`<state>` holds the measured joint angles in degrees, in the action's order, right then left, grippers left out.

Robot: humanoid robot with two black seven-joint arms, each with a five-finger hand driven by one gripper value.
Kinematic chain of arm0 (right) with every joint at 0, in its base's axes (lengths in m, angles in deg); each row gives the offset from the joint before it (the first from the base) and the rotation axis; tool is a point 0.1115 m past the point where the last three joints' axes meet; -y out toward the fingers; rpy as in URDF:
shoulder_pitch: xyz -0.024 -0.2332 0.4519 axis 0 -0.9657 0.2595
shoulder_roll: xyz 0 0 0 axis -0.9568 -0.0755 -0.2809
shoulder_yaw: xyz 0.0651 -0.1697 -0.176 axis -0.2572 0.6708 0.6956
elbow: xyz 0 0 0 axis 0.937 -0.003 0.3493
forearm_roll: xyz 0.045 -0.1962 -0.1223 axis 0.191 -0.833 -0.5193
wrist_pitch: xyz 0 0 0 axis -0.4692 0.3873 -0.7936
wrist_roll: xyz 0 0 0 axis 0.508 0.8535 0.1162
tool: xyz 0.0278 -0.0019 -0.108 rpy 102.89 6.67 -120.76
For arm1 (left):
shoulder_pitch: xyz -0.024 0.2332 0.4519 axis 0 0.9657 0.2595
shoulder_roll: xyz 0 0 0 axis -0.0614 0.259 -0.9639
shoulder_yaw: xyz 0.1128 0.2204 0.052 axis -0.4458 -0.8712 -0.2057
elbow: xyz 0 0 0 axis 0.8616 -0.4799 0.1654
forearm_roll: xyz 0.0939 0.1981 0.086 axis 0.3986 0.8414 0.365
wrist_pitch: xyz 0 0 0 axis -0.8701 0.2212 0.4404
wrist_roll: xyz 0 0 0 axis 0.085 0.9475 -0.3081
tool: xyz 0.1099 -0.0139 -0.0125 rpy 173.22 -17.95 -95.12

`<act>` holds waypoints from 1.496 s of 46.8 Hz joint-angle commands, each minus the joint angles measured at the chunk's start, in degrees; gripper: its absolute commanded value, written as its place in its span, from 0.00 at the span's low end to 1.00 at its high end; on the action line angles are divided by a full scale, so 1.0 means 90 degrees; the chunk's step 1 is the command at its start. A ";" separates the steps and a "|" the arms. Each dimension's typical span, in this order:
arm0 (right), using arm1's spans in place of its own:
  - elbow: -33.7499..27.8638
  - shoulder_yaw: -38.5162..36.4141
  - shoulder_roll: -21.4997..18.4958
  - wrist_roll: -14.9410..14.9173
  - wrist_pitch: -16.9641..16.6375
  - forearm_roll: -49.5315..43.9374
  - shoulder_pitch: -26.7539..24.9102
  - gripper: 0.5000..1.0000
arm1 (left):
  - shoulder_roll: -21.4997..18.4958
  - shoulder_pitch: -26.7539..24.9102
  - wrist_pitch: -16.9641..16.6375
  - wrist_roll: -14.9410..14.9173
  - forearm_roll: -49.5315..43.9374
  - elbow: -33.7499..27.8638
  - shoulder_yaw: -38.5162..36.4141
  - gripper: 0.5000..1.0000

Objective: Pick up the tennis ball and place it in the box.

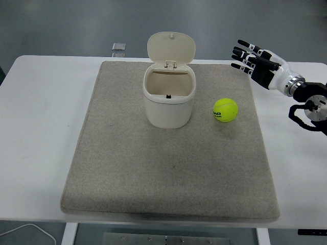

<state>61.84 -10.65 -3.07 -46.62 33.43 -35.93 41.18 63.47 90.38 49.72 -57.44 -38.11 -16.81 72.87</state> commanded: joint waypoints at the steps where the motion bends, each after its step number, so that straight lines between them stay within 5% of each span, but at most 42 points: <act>1: -0.0002 0.0003 0.0000 -0.0004 0.0000 -0.0001 0.0001 0.86 | 0.0000 0.0007 0.0000 0.0000 -0.0009 0.0001 0.0001 0.98; 17: -0.0002 0.0071 -0.0010 -0.0033 0.0000 -0.0020 -0.0009 0.86 | 0.0000 -0.0091 0.0000 -0.0009 0.0000 -0.0087 -0.0038 0.98; 29: -0.0002 0.0081 0.0010 -0.0472 0.0098 -0.0801 -0.0077 0.86 | 0.0000 -0.0149 0.0000 -0.0009 0.0000 -0.0038 -0.0019 0.98; 42: -0.0002 0.0081 0.0127 -0.0502 -0.0302 -0.1045 -0.0067 0.86 | 0.0000 -0.0159 0.0000 0.0001 0.0000 -0.0028 -0.0019 0.98; 70: 0.0008 0.0081 0.0459 -0.0814 -0.0449 -0.3193 0.0011 0.86 | 0.0000 -0.0159 0.0000 0.0000 0.0000 -0.0028 -0.0019 0.98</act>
<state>61.90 -9.93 0.64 -53.45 29.44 -62.22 40.97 63.47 88.96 49.73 -57.46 -38.11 -17.06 72.70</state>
